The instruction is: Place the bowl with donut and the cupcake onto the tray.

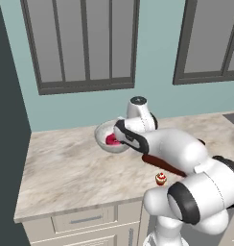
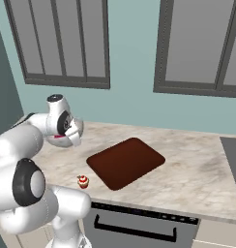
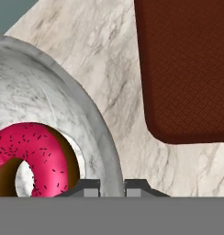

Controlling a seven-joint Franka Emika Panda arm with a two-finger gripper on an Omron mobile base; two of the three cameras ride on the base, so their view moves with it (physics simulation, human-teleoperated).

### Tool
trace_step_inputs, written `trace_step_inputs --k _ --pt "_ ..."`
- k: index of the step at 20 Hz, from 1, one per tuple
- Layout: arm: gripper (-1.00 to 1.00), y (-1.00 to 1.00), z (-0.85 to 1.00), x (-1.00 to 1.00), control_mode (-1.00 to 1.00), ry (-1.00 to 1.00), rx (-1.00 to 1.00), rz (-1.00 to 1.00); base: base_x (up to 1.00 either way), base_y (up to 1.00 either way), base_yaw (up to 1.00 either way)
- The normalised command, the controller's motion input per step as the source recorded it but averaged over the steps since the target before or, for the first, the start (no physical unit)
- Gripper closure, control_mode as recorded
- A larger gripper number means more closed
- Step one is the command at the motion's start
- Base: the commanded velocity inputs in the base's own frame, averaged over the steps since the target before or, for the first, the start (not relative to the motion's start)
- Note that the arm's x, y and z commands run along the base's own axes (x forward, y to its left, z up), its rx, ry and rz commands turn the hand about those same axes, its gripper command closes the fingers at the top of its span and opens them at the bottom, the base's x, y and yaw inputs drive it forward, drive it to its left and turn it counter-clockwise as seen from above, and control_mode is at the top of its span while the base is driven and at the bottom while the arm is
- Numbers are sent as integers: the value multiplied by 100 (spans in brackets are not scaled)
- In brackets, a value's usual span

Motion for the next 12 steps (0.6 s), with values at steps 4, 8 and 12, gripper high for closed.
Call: trace_step_inputs --k 4,8,12 --pt "100 -38 6 -10 -100 -1 0 -24 0 0 0" --pt "100 -38 7 -11 -100 -2 0 -25 0 0 0" --pt "100 -52 19 -8 -100 -3 6 -22 0 0 0"
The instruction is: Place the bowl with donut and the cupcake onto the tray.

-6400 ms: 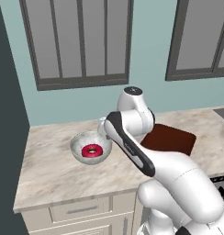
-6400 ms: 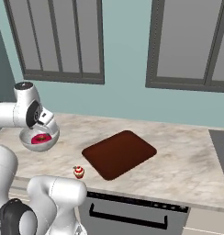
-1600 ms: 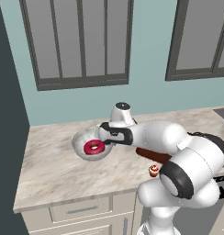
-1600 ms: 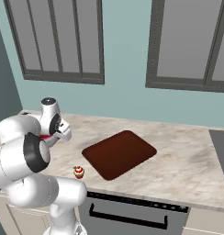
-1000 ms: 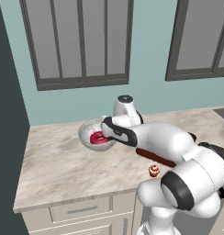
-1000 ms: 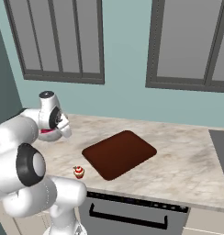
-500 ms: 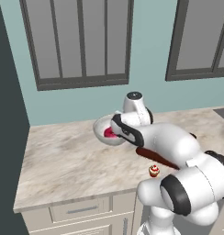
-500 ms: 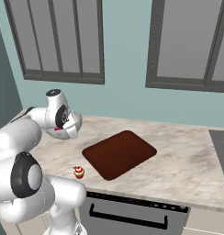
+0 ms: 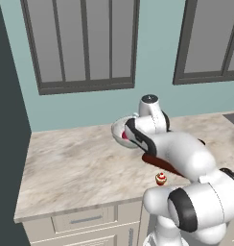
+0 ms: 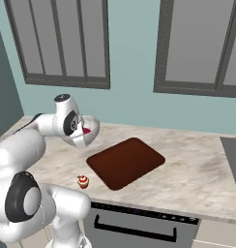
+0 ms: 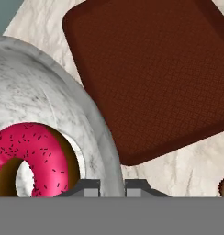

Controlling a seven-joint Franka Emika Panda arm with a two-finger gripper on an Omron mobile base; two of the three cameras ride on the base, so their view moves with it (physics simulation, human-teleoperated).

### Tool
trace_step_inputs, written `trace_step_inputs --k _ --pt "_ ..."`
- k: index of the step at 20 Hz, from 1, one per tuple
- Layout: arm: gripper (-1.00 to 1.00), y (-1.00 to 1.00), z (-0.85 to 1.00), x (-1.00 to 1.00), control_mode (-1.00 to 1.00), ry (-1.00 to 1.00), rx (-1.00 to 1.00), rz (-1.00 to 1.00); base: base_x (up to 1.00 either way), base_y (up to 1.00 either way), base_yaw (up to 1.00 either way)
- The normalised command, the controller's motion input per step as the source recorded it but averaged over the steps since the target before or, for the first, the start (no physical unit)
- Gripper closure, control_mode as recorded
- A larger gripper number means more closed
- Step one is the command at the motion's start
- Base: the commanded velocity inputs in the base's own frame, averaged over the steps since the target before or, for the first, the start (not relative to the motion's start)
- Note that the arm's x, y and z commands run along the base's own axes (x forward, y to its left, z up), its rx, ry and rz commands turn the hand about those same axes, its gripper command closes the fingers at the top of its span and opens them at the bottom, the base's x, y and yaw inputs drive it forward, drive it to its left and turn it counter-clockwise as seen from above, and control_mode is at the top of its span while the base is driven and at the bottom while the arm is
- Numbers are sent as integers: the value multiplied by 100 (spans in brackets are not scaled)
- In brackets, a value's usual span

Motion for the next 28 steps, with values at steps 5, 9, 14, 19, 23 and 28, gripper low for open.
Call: trace_step_inputs --k 5,9,14,19,23,28 --pt "100 -54 18 0 -100 0 3 -17 0 0 0" --pt "100 -51 8 0 -100 0 0 -18 0 0 0" --pt "100 -53 2 0 -100 0 0 -18 0 0 0" --pt "100 -53 0 0 -100 0 0 -17 0 0 0" --pt "100 -47 0 0 -100 0 0 -17 0 0 0" --pt "100 -38 0 0 -100 0 0 -16 0 0 0"
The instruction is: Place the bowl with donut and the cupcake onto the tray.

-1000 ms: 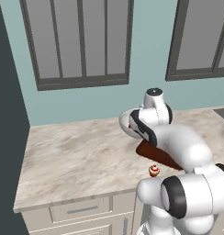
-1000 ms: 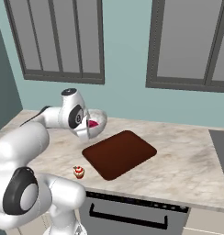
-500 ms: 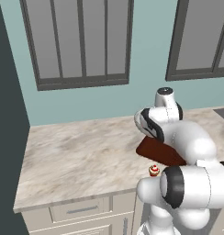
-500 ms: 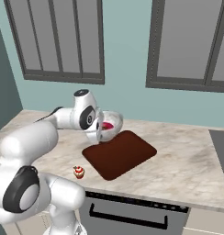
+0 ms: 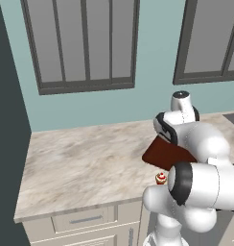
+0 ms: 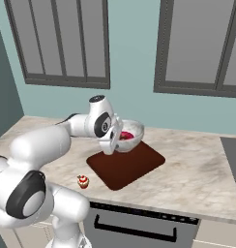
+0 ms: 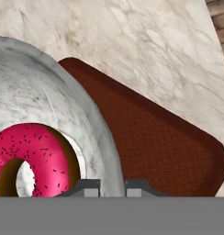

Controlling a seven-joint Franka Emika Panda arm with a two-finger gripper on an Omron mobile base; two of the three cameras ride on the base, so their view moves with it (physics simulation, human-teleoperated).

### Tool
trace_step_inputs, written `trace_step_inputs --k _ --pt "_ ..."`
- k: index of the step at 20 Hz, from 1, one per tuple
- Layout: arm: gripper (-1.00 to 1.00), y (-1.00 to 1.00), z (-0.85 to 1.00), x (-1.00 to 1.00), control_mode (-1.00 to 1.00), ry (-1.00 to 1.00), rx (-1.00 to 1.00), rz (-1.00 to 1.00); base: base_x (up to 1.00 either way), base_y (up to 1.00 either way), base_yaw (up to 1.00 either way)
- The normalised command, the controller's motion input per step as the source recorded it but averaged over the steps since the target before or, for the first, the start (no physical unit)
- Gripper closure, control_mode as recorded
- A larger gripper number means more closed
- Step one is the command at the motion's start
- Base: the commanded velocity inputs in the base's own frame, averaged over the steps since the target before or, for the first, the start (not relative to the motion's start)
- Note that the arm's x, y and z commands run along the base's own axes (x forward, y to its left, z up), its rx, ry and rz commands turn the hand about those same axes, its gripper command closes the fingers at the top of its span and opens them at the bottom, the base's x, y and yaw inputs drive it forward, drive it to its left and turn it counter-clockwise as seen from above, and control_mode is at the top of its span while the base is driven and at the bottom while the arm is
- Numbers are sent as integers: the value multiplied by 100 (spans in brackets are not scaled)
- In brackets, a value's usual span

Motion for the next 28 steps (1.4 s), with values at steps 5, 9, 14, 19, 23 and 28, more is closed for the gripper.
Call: trace_step_inputs --k 5,9,14,19,23,28 --pt "100 -25 -1 5 -100 -1 0 -11 0 0 0" --pt "100 -16 -6 11 -100 -2 0 -8 0 0 0" --pt "100 -13 -7 21 -100 -2 0 -7 0 0 0" --pt "100 -14 -11 14 -100 -1 0 -6 0 0 0" --pt "100 -8 -12 18 -100 0 0 -6 0 0 0" --pt "100 -3 -16 19 -100 0 0 -6 0 0 0"
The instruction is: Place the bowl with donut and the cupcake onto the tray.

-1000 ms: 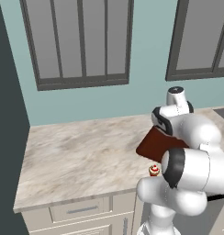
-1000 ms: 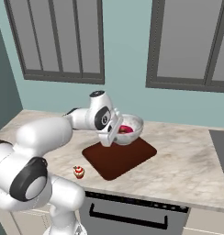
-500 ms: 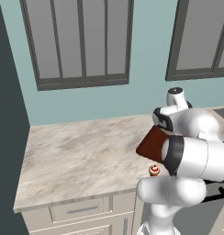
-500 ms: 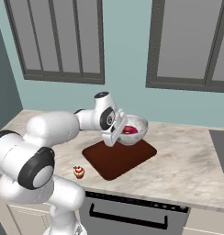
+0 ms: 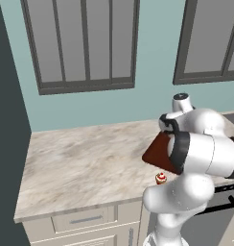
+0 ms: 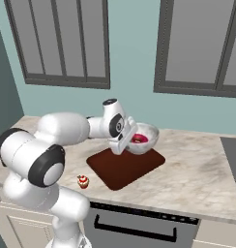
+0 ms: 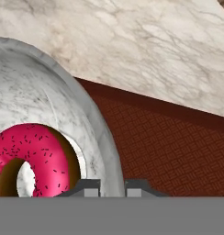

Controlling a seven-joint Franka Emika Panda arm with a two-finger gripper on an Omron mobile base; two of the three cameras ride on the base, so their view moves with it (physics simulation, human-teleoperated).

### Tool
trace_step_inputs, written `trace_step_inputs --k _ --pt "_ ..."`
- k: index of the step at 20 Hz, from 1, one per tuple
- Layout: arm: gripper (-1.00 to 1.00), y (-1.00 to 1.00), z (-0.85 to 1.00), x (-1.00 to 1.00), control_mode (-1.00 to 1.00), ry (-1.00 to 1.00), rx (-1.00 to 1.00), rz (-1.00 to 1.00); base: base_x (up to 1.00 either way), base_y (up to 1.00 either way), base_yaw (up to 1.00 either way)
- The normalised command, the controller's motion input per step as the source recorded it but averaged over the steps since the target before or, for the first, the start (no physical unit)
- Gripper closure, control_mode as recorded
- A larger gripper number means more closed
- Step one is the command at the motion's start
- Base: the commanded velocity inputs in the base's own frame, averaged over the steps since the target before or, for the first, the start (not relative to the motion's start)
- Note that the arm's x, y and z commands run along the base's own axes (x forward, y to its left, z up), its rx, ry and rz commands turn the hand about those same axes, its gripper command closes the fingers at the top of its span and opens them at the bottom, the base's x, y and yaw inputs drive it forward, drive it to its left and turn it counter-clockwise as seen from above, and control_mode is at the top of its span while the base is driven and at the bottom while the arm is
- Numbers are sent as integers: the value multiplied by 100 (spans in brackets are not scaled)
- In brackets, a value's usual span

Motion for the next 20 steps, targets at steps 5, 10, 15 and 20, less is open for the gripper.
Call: trace_step_inputs --k 5,10,15,20 --pt "100 0 -25 9 -100 0 0 -6 0 0 0" --pt "100 -1 -19 12 -100 0 0 -6 0 0 0" --pt "100 -9 -10 13 -100 0 0 -4 0 0 0" --pt "100 -6 -8 18 -100 0 0 -3 0 0 0"
